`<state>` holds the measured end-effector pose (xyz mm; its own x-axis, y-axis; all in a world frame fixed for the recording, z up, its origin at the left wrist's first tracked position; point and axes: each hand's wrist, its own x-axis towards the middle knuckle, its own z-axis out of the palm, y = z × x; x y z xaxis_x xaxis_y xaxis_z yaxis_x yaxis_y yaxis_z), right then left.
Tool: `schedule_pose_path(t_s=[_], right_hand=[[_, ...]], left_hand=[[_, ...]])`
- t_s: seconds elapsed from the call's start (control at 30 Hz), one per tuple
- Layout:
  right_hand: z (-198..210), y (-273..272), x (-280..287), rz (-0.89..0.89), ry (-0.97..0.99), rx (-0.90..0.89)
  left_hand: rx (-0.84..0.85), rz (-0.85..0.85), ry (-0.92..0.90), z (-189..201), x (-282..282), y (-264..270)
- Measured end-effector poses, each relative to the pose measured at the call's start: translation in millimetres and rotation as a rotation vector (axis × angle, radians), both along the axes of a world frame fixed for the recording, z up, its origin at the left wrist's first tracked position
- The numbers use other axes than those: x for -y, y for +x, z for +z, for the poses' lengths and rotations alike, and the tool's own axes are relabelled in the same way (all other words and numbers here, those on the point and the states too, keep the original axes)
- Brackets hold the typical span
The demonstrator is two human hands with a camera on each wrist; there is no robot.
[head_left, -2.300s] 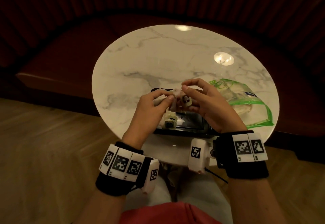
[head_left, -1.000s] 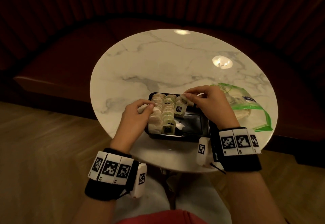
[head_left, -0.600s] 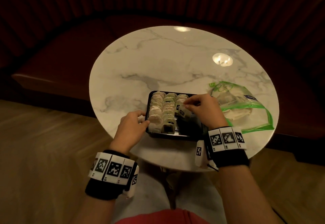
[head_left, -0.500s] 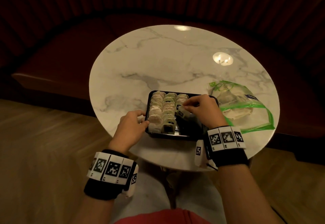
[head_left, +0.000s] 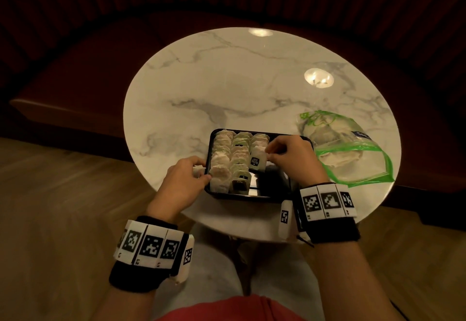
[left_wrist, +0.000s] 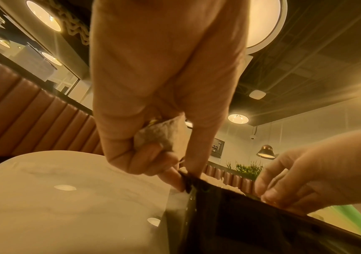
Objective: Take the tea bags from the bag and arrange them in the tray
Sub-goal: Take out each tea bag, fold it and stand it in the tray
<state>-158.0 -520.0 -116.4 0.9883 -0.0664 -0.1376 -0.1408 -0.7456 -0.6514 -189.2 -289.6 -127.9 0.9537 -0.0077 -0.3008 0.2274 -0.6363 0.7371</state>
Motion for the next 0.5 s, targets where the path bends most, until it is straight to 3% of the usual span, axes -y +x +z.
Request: schedule_pose_path(t_s=[0.2,0.5], right_hand=[[8,-6,-2,0.194,-0.121,-0.325],[-5,0,-13,0.295,-0.297,-0.456]], left_hand=[[-0.007,0.008,-0.003,-2,-1,2],[-0.008,-0.004,-0.005,-3,-2,2]])
